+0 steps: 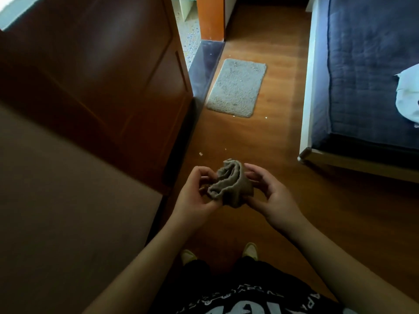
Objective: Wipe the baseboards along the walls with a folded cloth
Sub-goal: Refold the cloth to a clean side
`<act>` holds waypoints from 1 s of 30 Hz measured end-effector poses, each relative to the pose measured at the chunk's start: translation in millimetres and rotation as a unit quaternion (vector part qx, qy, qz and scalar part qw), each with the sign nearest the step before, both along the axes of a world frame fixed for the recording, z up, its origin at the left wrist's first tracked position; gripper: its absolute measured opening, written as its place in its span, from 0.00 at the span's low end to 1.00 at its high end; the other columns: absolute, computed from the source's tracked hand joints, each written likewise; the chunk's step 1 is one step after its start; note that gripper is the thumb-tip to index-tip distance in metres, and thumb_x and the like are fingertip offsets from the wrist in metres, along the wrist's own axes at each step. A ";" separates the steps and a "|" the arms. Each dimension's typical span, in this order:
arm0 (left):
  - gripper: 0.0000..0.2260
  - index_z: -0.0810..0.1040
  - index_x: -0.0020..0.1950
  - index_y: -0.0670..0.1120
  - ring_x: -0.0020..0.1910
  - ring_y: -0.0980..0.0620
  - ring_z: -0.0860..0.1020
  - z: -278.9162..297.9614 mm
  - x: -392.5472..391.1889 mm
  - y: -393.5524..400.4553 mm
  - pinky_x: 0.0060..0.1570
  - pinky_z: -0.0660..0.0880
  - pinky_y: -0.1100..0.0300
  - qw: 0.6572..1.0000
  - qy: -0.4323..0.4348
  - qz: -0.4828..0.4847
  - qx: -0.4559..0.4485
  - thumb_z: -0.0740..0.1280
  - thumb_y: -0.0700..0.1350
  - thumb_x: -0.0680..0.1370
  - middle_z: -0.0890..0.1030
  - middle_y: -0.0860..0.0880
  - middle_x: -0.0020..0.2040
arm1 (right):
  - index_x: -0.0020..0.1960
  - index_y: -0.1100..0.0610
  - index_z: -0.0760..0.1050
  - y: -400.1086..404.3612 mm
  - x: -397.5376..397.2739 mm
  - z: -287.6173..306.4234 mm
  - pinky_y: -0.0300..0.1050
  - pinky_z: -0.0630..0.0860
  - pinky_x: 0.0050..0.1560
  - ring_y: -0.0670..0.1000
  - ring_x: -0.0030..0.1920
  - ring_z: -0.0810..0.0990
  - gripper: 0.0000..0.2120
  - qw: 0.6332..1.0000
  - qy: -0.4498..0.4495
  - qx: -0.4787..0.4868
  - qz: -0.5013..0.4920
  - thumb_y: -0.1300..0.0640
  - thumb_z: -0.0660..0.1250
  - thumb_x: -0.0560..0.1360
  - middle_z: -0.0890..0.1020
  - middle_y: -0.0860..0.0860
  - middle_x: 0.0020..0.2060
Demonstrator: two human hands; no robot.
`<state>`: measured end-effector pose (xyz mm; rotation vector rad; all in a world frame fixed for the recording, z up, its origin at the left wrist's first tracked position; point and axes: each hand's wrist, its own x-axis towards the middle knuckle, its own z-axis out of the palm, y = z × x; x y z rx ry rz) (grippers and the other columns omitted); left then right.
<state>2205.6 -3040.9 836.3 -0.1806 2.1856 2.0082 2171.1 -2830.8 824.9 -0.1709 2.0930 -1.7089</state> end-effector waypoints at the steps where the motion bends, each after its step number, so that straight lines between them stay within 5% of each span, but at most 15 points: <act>1: 0.25 0.72 0.58 0.62 0.55 0.51 0.81 2.9 -1.3 6.4 0.50 0.80 0.57 1.000 0.013 -0.010 -0.025 0.75 0.41 0.68 0.77 0.57 0.54 | 0.68 0.37 0.70 5.9 -1.4 0.1 0.41 0.76 0.60 0.36 0.62 0.75 0.32 1.000 0.012 0.012 0.003 0.58 0.76 0.70 0.77 0.33 0.58; 5: 0.36 0.65 0.68 0.65 0.60 0.59 0.75 6.3 -7.8 21.1 0.61 0.76 0.62 0.989 0.049 -0.043 -0.132 0.75 0.35 0.70 0.70 0.55 0.59 | 0.61 0.46 0.77 23.5 -6.3 1.0 0.53 0.76 0.63 0.42 0.60 0.78 0.20 1.000 0.009 -0.015 0.010 0.61 0.75 0.72 0.81 0.42 0.56; 12: 0.26 0.74 0.64 0.53 0.62 0.62 0.72 16.5 -12.7 29.4 0.58 0.74 0.69 0.968 0.111 -0.061 -0.216 0.77 0.38 0.69 0.69 0.54 0.64 | 0.58 0.49 0.79 36.9 -15.0 -0.5 0.47 0.79 0.58 0.46 0.58 0.80 0.11 0.996 -0.047 -0.077 0.007 0.56 0.70 0.76 0.83 0.46 0.54; 15: 0.29 0.72 0.68 0.49 0.62 0.57 0.74 21.1 -12.4 32.1 0.57 0.75 0.67 0.952 0.175 -0.067 -0.240 0.75 0.37 0.69 0.70 0.53 0.65 | 0.65 0.48 0.76 36.0 -17.0 -1.4 0.42 0.77 0.60 0.47 0.63 0.78 0.18 0.976 -0.135 -0.168 0.021 0.56 0.63 0.77 0.81 0.46 0.61; 19: 0.34 0.68 0.71 0.56 0.63 0.57 0.75 24.9 -12.3 35.1 0.56 0.75 0.68 0.950 0.182 -0.097 -0.234 0.77 0.38 0.69 0.69 0.57 0.68 | 0.70 0.49 0.72 27.9 -11.8 0.3 0.55 0.76 0.62 0.55 0.66 0.77 0.27 0.939 -0.230 -0.254 0.030 0.41 0.67 0.75 0.78 0.53 0.65; 22: 0.35 0.67 0.72 0.57 0.67 0.56 0.73 24.9 -13.1 36.3 0.62 0.75 0.62 0.955 0.161 -0.135 -0.210 0.77 0.39 0.69 0.68 0.56 0.70 | 0.69 0.52 0.72 22.0 -7.7 -3.1 0.52 0.79 0.57 0.58 0.62 0.80 0.25 0.930 -0.251 -0.268 0.007 0.49 0.72 0.73 0.81 0.56 0.61; 26: 0.36 0.66 0.74 0.57 0.68 0.53 0.73 25.9 -10.9 29.5 0.62 0.77 0.53 0.965 0.116 -0.161 -0.174 0.78 0.50 0.70 0.71 0.55 0.70 | 0.66 0.57 0.74 20.2 -6.6 -5.0 0.49 0.81 0.47 0.60 0.53 0.83 0.20 0.910 -0.299 -0.286 -0.042 0.67 0.62 0.76 0.83 0.61 0.55; 30: 0.35 0.64 0.74 0.61 0.69 0.56 0.73 28.1 -4.3 19.6 0.63 0.76 0.54 0.988 0.037 -0.127 -0.084 0.76 0.54 0.71 0.73 0.57 0.69 | 0.66 0.60 0.75 27.0 -3.5 -3.6 0.52 0.81 0.48 0.60 0.50 0.82 0.20 0.885 -0.332 -0.325 -0.021 0.69 0.56 0.77 0.81 0.64 0.56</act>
